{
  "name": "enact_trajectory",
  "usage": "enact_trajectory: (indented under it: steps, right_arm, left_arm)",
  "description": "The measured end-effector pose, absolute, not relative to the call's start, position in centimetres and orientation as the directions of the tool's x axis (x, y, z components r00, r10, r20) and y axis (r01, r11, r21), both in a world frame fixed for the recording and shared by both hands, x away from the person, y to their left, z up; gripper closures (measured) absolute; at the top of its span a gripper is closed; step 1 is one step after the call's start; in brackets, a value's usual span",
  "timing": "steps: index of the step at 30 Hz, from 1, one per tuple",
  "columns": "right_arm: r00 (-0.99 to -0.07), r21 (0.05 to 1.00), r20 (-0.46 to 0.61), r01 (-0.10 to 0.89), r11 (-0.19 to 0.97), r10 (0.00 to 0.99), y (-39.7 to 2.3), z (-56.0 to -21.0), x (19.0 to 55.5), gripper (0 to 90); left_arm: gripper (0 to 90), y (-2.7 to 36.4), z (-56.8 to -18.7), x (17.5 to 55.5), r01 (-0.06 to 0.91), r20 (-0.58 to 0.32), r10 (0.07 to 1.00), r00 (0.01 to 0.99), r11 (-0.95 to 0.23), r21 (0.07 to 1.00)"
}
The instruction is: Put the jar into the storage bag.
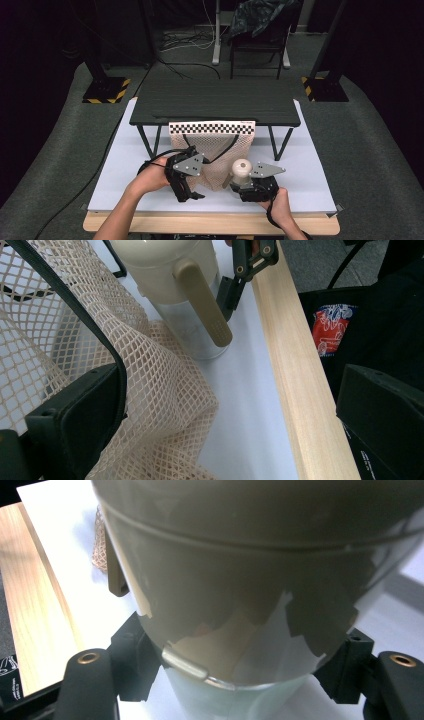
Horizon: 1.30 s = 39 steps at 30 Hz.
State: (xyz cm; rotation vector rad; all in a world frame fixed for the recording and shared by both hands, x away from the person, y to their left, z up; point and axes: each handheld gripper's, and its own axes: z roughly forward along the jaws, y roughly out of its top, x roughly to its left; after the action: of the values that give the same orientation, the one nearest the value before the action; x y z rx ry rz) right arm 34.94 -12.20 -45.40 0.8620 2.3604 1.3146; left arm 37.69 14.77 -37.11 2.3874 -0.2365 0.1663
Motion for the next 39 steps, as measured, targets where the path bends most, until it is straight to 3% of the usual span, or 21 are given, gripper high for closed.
enact_trajectory:
  steps: [39]
  right_arm:
    - [-0.769,0.862,0.02,0.337,0.378,0.639,-12.2,-42.0,34.2,29.2]
  left_arm:
    - [0.0,14.8,-36.9,37.5,-0.216,0.19,-0.12,0.975,-0.723,0.656]
